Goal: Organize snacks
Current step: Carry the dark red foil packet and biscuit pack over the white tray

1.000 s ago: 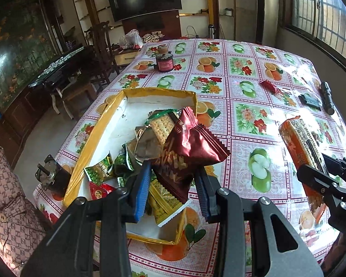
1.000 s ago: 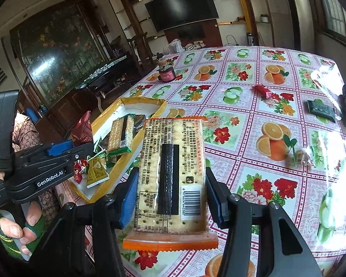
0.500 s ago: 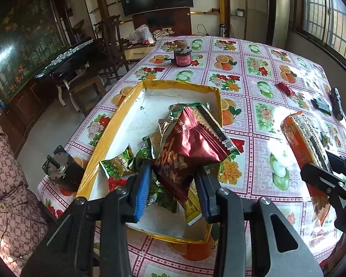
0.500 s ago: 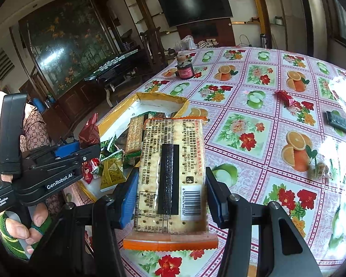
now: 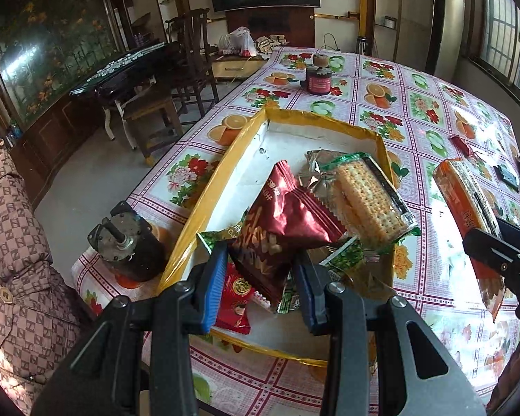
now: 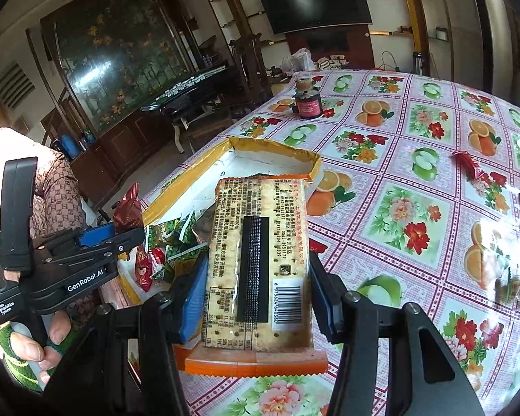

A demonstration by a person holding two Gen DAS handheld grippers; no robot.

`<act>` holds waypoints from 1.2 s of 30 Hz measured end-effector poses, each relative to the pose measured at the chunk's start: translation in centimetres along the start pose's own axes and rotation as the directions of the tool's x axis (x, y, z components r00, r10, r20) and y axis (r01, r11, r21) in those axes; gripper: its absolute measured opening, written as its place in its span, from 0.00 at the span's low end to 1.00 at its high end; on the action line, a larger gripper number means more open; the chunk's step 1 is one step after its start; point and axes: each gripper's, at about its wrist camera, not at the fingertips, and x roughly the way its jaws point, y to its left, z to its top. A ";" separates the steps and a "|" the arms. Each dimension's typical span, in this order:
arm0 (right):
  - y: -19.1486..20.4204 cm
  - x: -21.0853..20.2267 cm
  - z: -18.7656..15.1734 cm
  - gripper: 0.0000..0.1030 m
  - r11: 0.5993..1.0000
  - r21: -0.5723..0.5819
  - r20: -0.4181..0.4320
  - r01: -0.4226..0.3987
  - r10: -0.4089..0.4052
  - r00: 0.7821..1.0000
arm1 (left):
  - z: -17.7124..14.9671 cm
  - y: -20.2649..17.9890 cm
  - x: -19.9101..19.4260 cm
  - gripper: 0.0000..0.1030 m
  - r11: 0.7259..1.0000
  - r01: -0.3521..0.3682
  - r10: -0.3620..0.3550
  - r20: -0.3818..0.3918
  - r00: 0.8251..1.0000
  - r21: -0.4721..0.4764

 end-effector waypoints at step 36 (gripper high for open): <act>0.3 7.9 7.2 0.51 0.998 -0.011 -0.048 -0.063 0.062 0.997 | 1.6 1.0 4.0 0.38 1.000 0.019 -0.019 -0.067 0.998 -0.002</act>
